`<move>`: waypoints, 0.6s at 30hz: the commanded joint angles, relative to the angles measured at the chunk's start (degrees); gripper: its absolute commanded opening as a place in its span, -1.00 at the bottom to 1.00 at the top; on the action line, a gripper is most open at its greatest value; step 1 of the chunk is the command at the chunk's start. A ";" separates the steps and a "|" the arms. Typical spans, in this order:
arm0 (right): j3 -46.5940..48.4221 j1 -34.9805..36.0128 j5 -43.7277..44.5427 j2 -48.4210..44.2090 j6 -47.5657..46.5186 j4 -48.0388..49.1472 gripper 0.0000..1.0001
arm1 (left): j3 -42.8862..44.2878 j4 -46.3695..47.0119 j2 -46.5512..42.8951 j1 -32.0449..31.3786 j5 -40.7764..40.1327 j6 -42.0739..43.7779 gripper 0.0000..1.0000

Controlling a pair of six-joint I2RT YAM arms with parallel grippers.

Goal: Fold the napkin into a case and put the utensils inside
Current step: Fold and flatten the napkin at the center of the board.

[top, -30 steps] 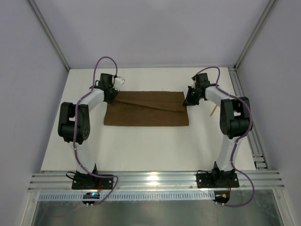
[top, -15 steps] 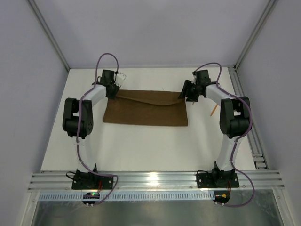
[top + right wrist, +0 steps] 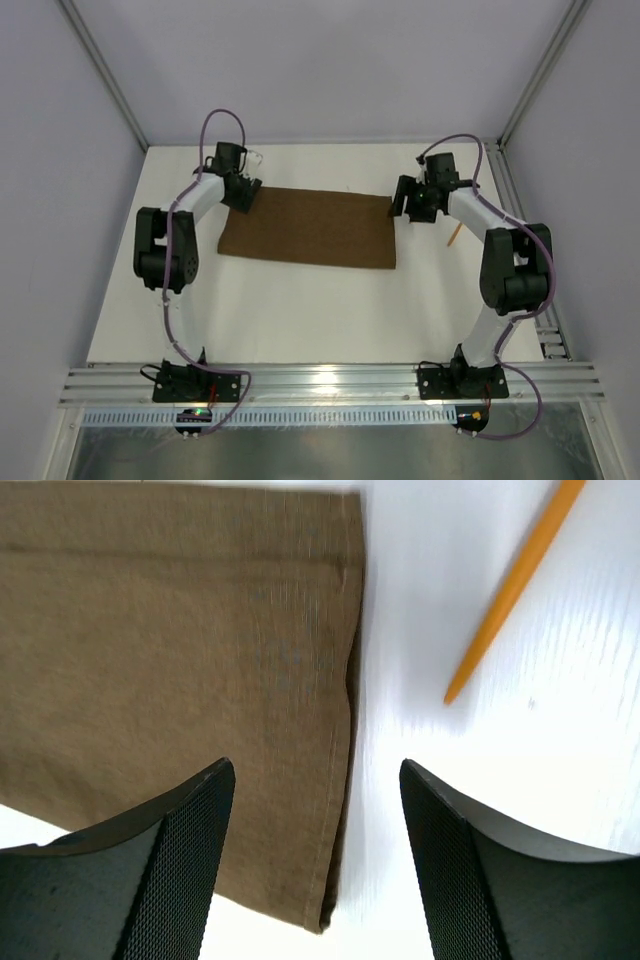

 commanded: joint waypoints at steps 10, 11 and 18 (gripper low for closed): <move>-21.37 6.32 -2.72 -10.50 1.24 3.48 0.25 | -20.54 -12.18 -14.74 2.64 11.71 -4.84 0.36; -21.73 6.59 -3.16 -10.59 1.59 3.84 0.19 | -20.90 -12.00 -14.56 2.64 11.54 -5.19 0.33; -24.45 6.50 -2.63 -10.59 1.50 6.12 -0.59 | -22.48 -9.71 -11.75 4.23 10.30 -5.64 -0.39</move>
